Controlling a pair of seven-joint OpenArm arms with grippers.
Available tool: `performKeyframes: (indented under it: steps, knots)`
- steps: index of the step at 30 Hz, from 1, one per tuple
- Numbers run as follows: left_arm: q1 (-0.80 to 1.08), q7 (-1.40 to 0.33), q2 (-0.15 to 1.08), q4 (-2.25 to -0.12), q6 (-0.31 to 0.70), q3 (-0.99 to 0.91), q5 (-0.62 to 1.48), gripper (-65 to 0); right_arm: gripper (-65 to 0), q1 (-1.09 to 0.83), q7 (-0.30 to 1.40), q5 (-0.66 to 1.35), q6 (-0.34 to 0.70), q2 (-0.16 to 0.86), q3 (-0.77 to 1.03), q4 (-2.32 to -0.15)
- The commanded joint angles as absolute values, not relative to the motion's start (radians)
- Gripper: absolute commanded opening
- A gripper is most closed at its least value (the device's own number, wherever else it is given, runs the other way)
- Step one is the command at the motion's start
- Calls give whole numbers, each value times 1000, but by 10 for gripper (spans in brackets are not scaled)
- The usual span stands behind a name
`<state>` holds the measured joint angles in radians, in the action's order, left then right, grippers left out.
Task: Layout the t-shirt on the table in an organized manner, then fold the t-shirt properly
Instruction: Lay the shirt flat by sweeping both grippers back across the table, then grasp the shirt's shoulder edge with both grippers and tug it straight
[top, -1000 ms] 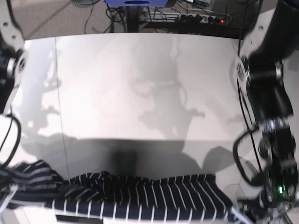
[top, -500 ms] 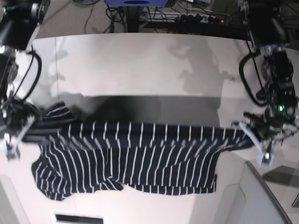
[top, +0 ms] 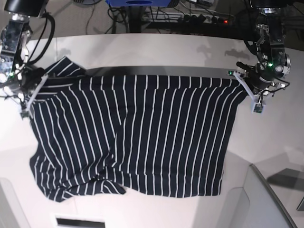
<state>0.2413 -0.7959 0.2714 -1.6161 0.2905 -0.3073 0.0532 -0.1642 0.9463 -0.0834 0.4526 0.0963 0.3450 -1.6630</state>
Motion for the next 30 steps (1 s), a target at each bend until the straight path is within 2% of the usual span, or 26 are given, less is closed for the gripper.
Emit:
performKeyframes:
  steps: [1, 13, 15, 17, 19, 21, 22, 23, 25, 26, 28, 30]
  knots:
    - [248, -777, 292, -1629, 275, -331, 33, -650, -648, -177, 944, -93, 446, 107, 351, -1681]
    - [297, -774, 271, -1636, 275, -348, 33, -650, -636, -231, 946, -96, 444, 82, 354, -1635]
    - [302, -776, 268, -1652, 275, -348, 33, -650, -576, -231, 978, -96, 441, 82, 354, -1650]
    - [326, -776, 268, -1673, 275, -349, 33, -650, -456, -231, 1013, -96, 441, 82, 354, -1690]
    - [355, -776, 266, -1707, 275, -351, 33, -650, -309, -236, 1038, -96, 441, 79, 355, -1751]
    - [387, -776, 265, -1751, 275, -351, 33, -482, -198, -246, 1047, -96, 441, 76, 381, -1830]
    - [406, -776, 265, -1782, 274, -364, 33, -403, -174, -245, 1046, -96, 441, 59, 406, -1873]
    - [424, -776, 263, -1810, 274, -395, 33, -334, -174, -242, 1043, -96, 443, 50, 429, -1903]
    - [437, -776, 242, -1870, 274, -475, 33, -240, -185, -219, 1041, -94, 446, 47, 461, -1939]
    - [435, -776, 228, -1896, 274, -524, 33, -219, -191, -189, 1041, -94, 447, 53, 466, -1936]
    - [407, -776, 220, -1925, 274, -582, 33, -217, -207, -139, 1009, -93, 447, 81, 463, -1886]
    - [341, -776, 219, -1917, 274, -582, 31, -217, -254, -73, 928, -93, 447, 93, 461, -1778]
